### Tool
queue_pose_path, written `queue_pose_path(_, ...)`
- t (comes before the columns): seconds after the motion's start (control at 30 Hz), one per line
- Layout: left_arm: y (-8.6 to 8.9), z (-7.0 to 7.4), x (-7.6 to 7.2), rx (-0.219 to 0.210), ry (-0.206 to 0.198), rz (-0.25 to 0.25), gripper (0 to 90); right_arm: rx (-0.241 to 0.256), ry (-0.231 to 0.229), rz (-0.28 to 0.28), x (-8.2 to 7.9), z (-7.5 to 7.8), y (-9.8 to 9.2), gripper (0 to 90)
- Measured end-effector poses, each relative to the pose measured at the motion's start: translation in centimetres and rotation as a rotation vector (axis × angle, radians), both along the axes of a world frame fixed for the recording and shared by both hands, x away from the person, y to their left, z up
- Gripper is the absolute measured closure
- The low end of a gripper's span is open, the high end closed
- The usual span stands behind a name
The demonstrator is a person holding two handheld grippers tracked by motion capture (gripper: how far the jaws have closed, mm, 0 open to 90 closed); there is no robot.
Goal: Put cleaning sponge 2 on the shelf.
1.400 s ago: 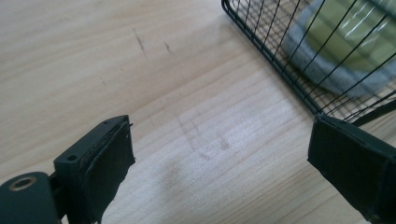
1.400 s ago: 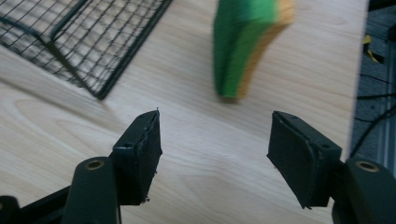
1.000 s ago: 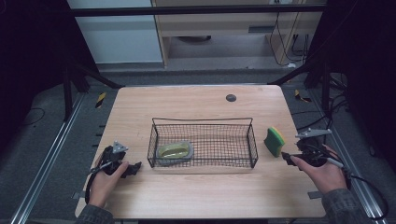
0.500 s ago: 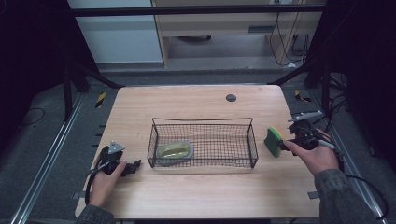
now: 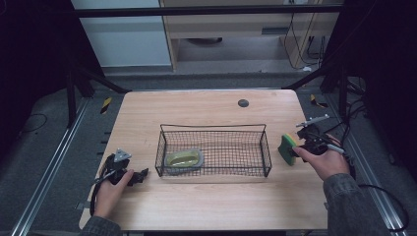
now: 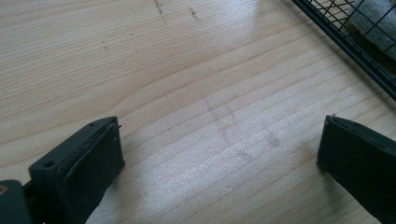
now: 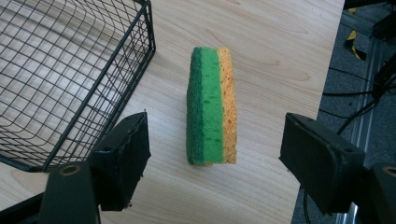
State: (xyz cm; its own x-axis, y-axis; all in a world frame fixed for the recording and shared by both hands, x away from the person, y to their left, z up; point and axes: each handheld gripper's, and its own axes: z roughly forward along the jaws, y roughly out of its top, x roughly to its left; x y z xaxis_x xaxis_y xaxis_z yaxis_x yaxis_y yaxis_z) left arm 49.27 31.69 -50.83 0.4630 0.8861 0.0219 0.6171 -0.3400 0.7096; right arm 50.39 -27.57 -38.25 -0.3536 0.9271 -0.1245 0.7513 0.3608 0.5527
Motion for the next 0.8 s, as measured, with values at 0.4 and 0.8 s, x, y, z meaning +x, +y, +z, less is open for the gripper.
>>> queue_pose_path(0.4,0.0,0.0,0.0,-0.003,0.0,0.002,0.0,0.008,0.046,-0.027,1.2,-0.2,-0.7,28.9)
queue_pose_path(0.8,0.0,0.0,0.1,-0.001,-0.002,-0.001,0.0,0.002,0.089,-0.037,2.7,-0.6,-0.2,31.2)
